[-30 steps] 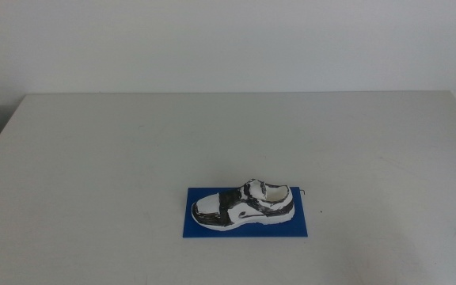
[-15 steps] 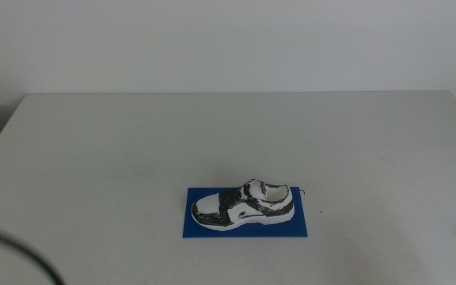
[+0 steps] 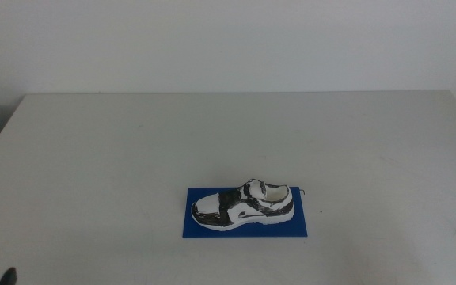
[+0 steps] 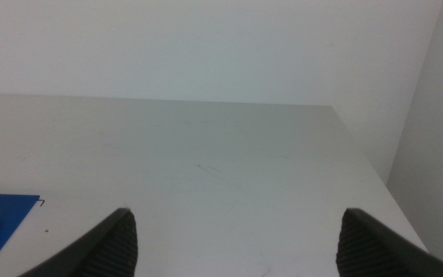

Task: Use one arm to grab the shoe from the table and place it on the mat.

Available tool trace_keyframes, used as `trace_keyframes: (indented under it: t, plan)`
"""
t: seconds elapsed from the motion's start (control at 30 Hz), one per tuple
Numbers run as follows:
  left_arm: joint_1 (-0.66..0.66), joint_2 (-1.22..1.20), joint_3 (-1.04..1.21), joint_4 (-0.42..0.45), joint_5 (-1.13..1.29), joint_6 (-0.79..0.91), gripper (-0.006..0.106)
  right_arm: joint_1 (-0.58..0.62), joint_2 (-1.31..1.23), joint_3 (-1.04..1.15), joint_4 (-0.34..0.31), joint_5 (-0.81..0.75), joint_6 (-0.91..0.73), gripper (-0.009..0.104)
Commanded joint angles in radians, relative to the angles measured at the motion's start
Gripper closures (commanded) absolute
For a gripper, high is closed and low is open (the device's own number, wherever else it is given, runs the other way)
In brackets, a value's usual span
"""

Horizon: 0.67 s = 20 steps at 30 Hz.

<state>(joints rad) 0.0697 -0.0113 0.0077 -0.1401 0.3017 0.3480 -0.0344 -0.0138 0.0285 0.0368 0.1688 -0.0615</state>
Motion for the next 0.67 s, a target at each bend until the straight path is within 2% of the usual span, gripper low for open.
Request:
trace_keyframes:
  t: [0.0, 0.63]
  plan:
    - [0.001, -0.027, 0.000, -0.058, -0.081, -0.013, 0.007, -0.005, -0.021, -0.010, -0.008, -0.079, -0.013, 0.029]
    - [0.001, -0.028, 0.024, -0.056, -0.156, -0.013, 0.007, -0.005, -0.021, -0.010, -0.008, -0.079, -0.013, 0.029]
